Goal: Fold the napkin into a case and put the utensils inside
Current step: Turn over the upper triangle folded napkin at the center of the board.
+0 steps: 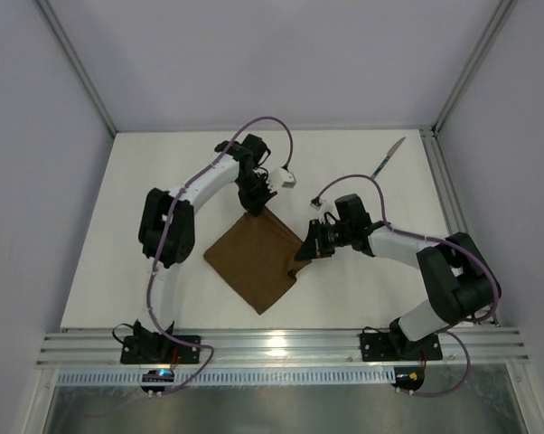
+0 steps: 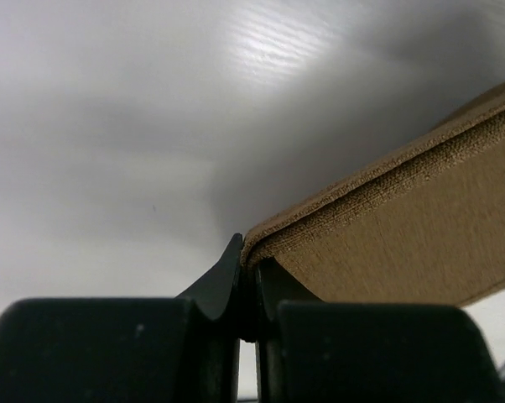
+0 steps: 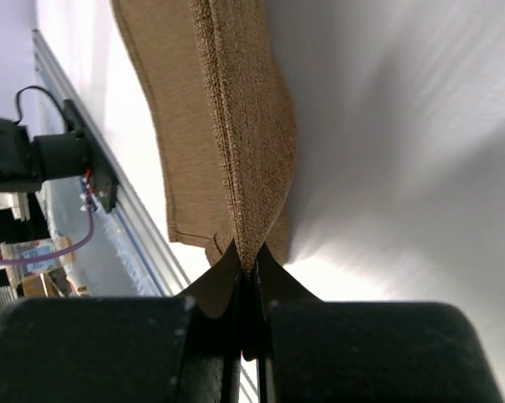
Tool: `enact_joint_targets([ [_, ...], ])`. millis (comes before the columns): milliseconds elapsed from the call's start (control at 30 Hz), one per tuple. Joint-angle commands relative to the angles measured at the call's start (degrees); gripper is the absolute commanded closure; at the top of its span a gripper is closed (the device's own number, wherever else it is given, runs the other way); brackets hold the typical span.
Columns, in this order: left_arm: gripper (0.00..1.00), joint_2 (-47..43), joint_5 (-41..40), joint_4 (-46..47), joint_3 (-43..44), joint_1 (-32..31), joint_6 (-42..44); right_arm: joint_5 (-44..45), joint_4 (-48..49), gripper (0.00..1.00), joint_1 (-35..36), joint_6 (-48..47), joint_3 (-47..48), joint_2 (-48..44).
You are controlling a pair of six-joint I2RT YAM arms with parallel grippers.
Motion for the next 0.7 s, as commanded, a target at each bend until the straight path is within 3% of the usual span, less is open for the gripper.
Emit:
enact_joint_targets([
  [0,0.97,3.6,-9.2,6.7,5.3,0.9,0.7,1.5,-10.2,0.96,-1.8,-4.2,3.1,2.3],
  [400,0.87,11.1,-12.8,18.7,6.3,0.2,-1.6,10.2,-20.2,0.95,-6.0,-8.9,11.9,12.7],
  [533,0.83,11.0,-12.0,20.2,5.6,0.2,-2.4,15.5,-23.4,0.84,-6.4,-10.7,14.3,12.8],
  [567,0.82,11.0,-11.9,20.4,5.5,0.2,-2.6,16.2,-24.0,0.76,-6.6,-10.8,14.7,12.4],
  [667,0.77,10.9,-12.0,20.6,5.4,0.2,-2.8,18.3,-25.8,0.73,-6.8,-12.5,16.3,12.4],
])
